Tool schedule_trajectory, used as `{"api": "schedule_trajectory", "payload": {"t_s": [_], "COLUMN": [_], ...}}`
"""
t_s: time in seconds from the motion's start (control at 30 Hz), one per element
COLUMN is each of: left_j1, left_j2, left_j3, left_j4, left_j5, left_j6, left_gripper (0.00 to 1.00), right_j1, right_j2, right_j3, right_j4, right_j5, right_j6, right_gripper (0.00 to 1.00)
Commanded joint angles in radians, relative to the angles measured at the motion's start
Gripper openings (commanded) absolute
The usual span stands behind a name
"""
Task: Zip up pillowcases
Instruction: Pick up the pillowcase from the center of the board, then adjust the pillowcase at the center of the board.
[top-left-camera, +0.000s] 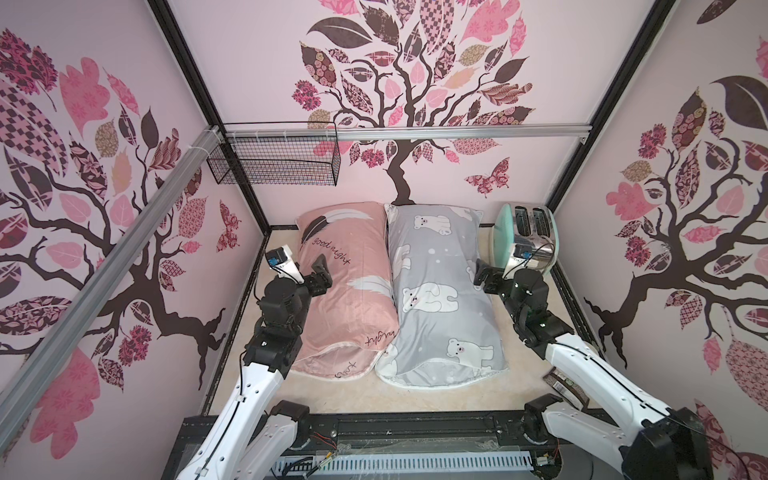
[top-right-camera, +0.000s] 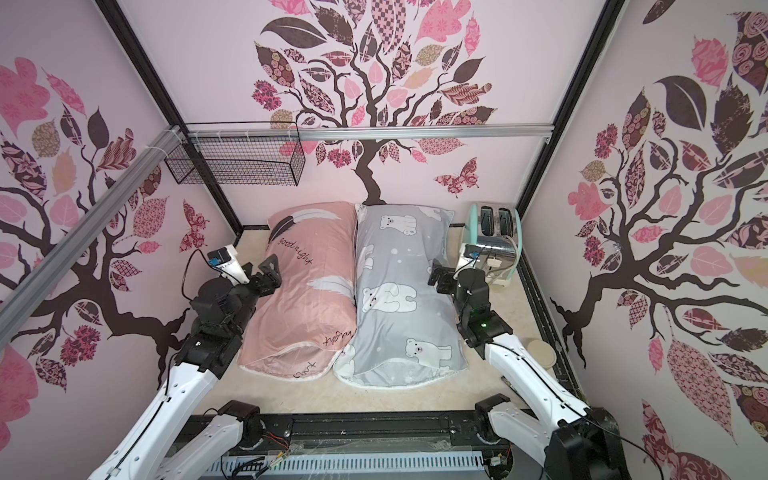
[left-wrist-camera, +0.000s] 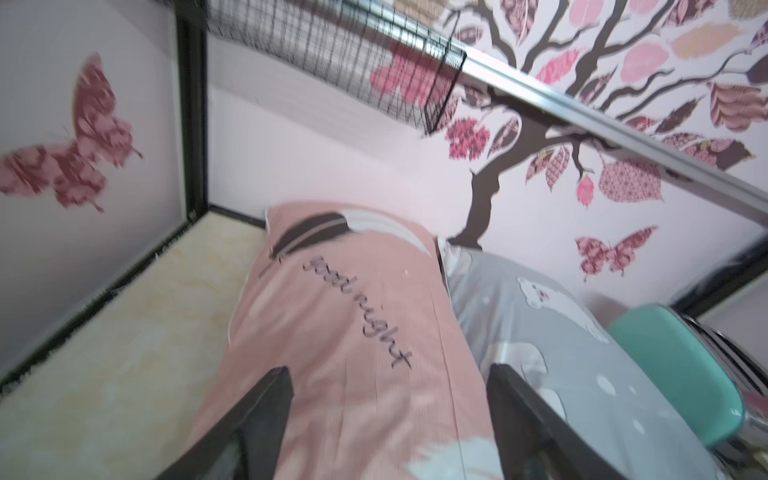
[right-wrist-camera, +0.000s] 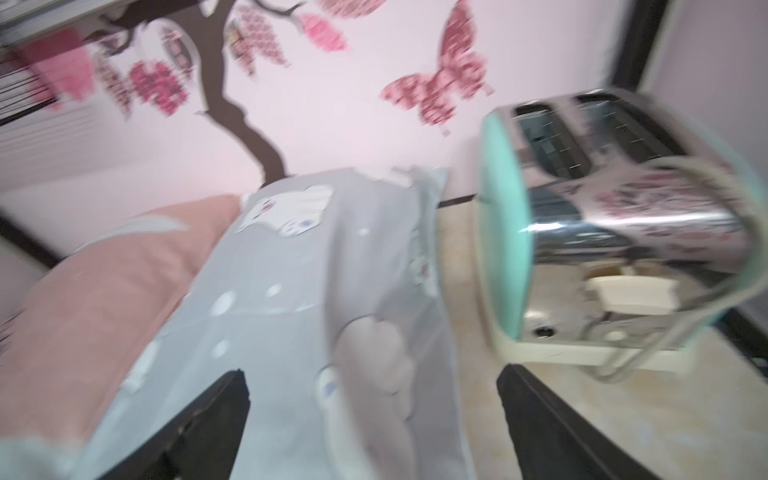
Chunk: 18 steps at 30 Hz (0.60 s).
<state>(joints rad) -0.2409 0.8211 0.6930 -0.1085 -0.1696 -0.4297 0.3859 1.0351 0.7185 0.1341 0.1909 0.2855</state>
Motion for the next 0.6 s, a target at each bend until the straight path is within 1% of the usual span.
{"api": "schedule_trajectory", "payload": {"t_s": [0.0,0.07,0.13,0.2,0.27,0.3,0.37,0.43,0.5,0.57], "left_j1": [-0.006,-0.005,-0.003,0.014,0.075,0.111,0.182,0.201,0.203,0.207], "left_j2": [0.024,0.038,0.068,0.122,0.202,0.234,0.292,0.35,0.414,0.469], "left_j3": [-0.142,-0.194,-0.211,-0.211,-0.191,-0.187,-0.187,-0.18,-0.137,-0.089], "left_j4": [-0.232,-0.209,-0.21,-0.205,-0.195,-0.181,-0.121,-0.066,-0.077,-0.082], "left_j5": [0.189,0.211,0.182,0.154,0.181,0.194,0.207,0.181,0.163,0.152], "left_j6": [-0.192,-0.226,-0.233,-0.218,-0.204,-0.207,-0.216,-0.21,-0.19,-0.17], "left_gripper": [0.65,0.57,0.55,0.55,0.55,0.55,0.55,0.55,0.55,0.55], "right_j1": [0.129,0.235,0.328,0.383,0.414,0.424,0.436,0.436,0.436,0.435], "right_j2": [0.064,0.141,0.226,0.309,0.389,0.415,0.465,0.514,0.549,0.56], "right_j3": [0.084,0.138,0.197,0.216,0.235,0.237,0.228,0.223,0.217,0.21], "right_j4": [-0.269,-0.279,-0.27,-0.198,-0.132,-0.102,-0.045,-0.042,-0.087,-0.176], "right_j5": [-0.303,-0.405,-0.466,-0.545,-0.62,-0.626,-0.609,-0.587,-0.515,-0.39], "right_j6": [0.077,0.094,0.106,0.147,0.197,0.214,0.233,0.227,0.199,0.185], "right_gripper": [0.99,0.97,0.93,0.84,0.77,0.75,0.69,0.68,0.67,0.62]}}
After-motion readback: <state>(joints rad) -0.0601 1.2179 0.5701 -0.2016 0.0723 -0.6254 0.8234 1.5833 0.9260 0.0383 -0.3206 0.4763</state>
